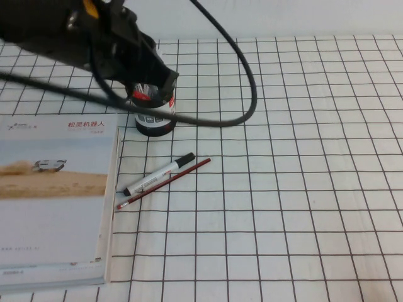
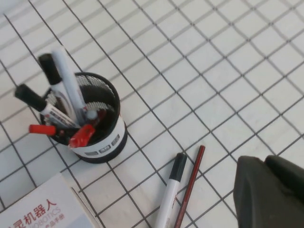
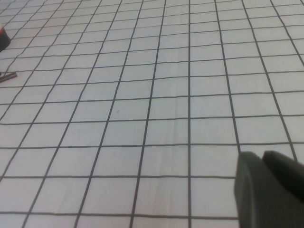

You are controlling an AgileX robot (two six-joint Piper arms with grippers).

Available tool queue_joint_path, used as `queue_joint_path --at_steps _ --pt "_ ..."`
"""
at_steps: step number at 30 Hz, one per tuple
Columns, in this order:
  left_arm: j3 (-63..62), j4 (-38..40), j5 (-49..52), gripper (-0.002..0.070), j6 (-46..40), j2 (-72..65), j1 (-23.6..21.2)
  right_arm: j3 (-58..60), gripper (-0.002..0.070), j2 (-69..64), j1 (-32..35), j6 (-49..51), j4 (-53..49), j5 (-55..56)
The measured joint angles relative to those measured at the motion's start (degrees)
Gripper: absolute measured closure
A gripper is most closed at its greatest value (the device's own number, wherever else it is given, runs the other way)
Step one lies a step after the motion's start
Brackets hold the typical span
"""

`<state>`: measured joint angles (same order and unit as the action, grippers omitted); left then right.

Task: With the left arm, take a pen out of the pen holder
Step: 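Take a marker out of the pen holder and lay it on the table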

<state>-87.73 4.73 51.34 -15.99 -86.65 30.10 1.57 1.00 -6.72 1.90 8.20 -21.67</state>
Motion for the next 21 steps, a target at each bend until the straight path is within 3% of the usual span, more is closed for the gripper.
queue_joint_path --at_steps 6,11,21 --pt "22.01 -1.09 -16.27 0.0675 5.22 18.73 0.00 0.00 0.0691 0.00 0.00 0.00 0.00 0.00" --pt "39.32 -7.44 -26.34 0.0675 9.23 34.41 0.00 0.00 0.0691 0.00 0.00 0.00 0.00 0.00" --pt "53.49 -11.61 -28.50 0.0675 10.37 52.09 0.00 0.00 0.0691 0.00 0.00 0.00 0.00 0.00"
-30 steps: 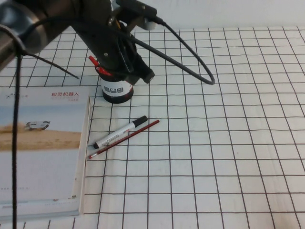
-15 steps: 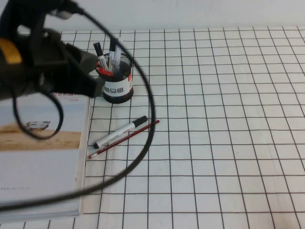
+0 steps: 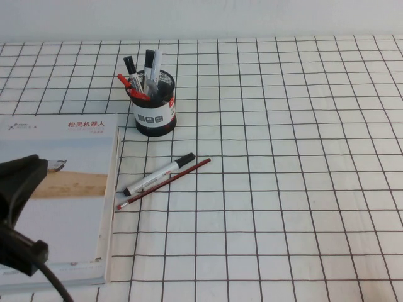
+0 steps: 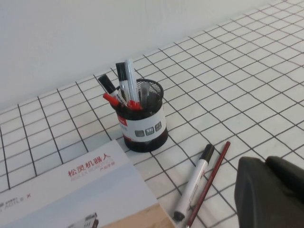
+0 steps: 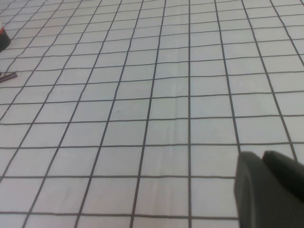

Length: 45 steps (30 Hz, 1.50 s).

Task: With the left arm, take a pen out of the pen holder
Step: 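Take a marker out of the pen holder and lay it on the table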

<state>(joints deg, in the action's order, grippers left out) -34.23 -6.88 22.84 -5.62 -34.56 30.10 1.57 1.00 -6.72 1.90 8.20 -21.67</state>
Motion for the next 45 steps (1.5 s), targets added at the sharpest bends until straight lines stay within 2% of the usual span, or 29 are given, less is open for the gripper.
queue_joint_path --at_steps 7,13,16,23,27,30,34,45 --pt "2.04 -2.23 3.57 0.0675 4.65 2.23 0.00 0.00 0.0691 0.00 0.00 0.00 0.00 0.00" --pt "7.88 -6.54 -1.90 0.0676 8.34 3.86 -0.73 0.00 0.0691 0.00 0.00 0.00 0.00 0.00" --pt "11.70 -4.77 -4.98 0.0676 8.60 7.80 -4.64 0.00 0.0691 0.00 0.00 0.00 0.00 0.00" --pt "22.50 0.19 -12.43 0.0676 8.35 20.73 -17.74 0.00 0.0691 0.00 0.00 0.00 0.00 0.00" --pt "29.03 5.02 -17.48 0.0676 5.05 28.27 -24.38 0.00 0.0691 0.00 0.00 0.00 0.00 0.00" --pt "32.82 9.11 -20.19 0.0676 1.46 32.31 -27.39 0.00 0.0691 0.00 0.00 0.00 0.00 0.00" --pt "35.49 10.95 -20.87 0.0676 0.32 34.92 -28.05 0.00 0.0691 0.00 0.00 0.00 0.00 0.00" --pt "35.58 11.27 -13.32 0.0676 -0.70 34.95 -28.05 0.00 0.0691 0.00 0.00 0.00 0.00 0.00"
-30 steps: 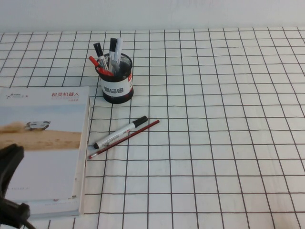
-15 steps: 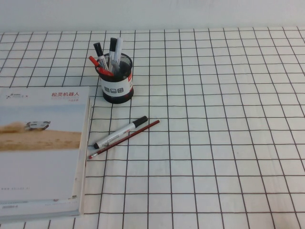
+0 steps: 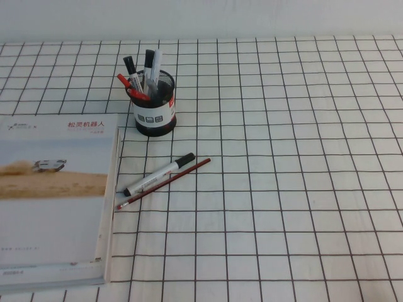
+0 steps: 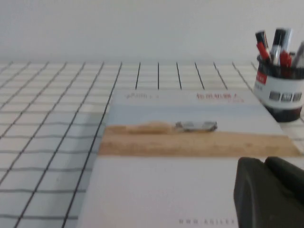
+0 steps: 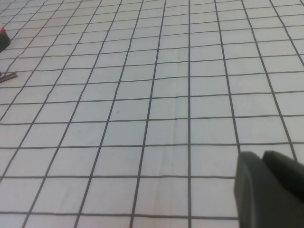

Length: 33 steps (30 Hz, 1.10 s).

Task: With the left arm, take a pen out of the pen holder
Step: 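Take a marker out of the pen holder and lay it on the table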

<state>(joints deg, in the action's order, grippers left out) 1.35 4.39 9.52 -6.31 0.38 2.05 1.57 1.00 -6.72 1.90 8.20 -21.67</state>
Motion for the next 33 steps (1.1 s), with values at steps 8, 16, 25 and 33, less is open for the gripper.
queue_joint_path --at_steps 8,16,25,33 --pt "0.04 -0.68 11.65 0.0676 -0.10 0.00 0.00 0.00 0.0691 0.00 0.00 0.00 0.00 0.00" --pt "0.04 -0.90 12.20 0.0676 -0.10 0.00 0.00 0.00 0.0691 0.00 0.00 0.00 0.00 0.00" --pt "0.04 -0.90 12.42 0.0676 -0.22 0.00 0.00 0.00 0.0691 0.00 0.00 0.00 0.00 0.00" --pt "0.04 -0.90 12.42 0.0676 -0.24 0.00 0.00 0.00 0.0691 0.00 0.00 0.00 0.00 0.00"
